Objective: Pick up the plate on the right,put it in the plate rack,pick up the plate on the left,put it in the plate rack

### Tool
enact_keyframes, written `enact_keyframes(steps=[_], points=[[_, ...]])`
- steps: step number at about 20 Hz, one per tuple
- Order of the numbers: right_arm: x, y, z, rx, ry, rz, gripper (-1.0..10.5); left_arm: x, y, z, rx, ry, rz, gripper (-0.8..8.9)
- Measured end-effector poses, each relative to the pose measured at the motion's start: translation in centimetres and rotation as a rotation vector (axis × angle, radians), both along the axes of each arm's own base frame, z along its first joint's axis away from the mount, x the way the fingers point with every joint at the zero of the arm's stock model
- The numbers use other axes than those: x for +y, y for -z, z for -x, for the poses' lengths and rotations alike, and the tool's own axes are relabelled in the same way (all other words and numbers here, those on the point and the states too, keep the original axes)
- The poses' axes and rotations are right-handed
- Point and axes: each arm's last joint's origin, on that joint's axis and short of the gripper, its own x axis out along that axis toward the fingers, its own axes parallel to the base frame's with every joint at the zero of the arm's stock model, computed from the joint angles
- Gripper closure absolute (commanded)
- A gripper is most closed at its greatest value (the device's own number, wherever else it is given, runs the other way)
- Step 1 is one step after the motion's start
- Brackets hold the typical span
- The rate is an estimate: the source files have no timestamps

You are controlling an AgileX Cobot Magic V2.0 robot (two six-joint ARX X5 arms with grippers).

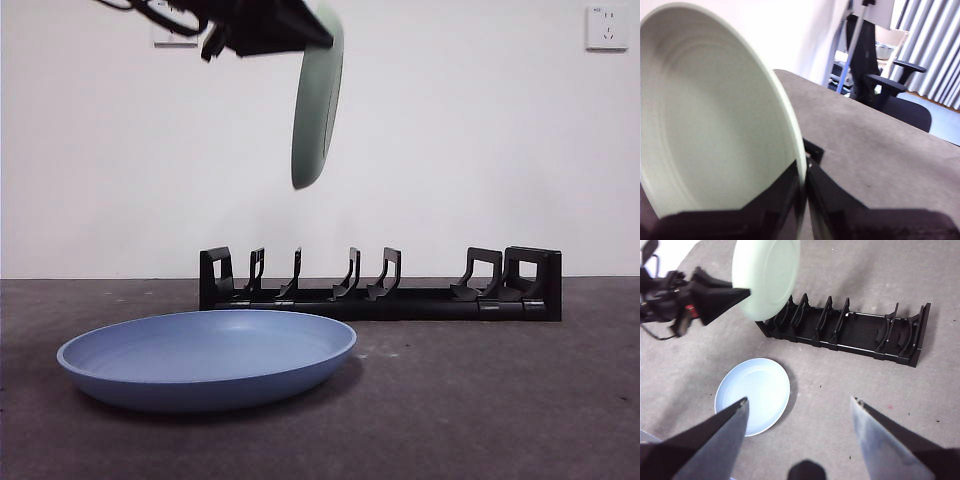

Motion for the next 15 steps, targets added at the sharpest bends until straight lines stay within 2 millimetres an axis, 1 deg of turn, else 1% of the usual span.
enact_keyframes(steps=[4,8,11,15], points=[[0.0,0.0,0.0,0.001,0.0,0.0,6.0,0.5,1.8,-1.8,0.038,-0.046,-0.005,8.22],[0.0,0.3,-0.2,0.012,0.0,0.002,6.0,0.9,3.0,-3.0,0.048,-0.069,-0.009,8.22],[0.1,1.3,-0.7,0.056,0.0,0.009,6.0,0.9,4.2,-3.8,0.069,-0.076,-0.019,8.22],[0.3,3.3,-1.7,0.137,-0.003,0.025,6.0,0.4,6.4,-4.8,0.11,-0.078,-0.039,8.22]])
